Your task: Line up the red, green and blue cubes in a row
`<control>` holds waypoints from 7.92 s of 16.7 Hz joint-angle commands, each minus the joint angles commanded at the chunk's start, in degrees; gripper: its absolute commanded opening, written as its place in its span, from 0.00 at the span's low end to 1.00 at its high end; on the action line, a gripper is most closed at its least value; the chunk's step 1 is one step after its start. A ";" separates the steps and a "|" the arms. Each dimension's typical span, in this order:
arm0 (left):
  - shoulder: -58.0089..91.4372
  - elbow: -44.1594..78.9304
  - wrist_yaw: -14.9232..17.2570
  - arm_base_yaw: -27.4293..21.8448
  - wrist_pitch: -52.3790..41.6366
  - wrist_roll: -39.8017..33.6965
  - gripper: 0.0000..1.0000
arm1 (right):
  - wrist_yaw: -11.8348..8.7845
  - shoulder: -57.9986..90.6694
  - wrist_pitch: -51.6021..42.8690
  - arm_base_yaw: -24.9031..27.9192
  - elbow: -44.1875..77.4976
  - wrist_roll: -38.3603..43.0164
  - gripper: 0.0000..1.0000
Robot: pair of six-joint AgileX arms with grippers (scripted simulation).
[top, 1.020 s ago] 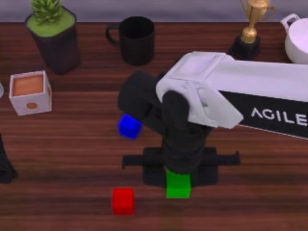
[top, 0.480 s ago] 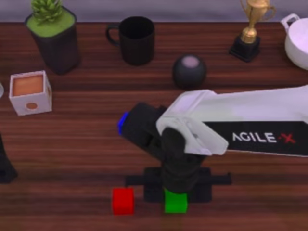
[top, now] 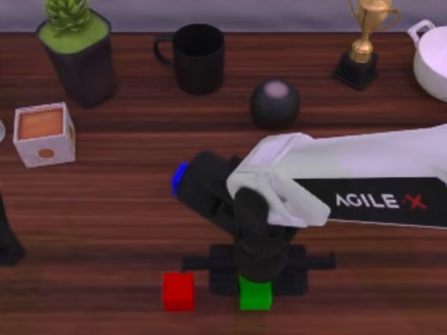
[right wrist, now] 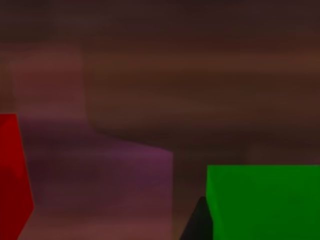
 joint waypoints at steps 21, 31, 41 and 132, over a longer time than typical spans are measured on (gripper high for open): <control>0.00 0.00 0.00 0.00 0.00 0.00 1.00 | 0.02 -0.82 -2.36 0.19 1.75 -0.02 1.00; 0.01 0.00 0.00 0.00 -0.01 -0.01 1.00 | -0.03 -5.17 -14.34 0.21 9.00 -0.04 1.00; 26.50 25.24 0.27 -7.19 -15.95 -0.94 1.00 | 4.59 -28.14 -2.26 -10.62 -9.55 -12.97 1.00; 130.84 113.38 -0.47 -60.04 -73.22 -57.52 0.00 | -0.76 -116.64 48.46 -52.44 -75.67 -53.52 1.00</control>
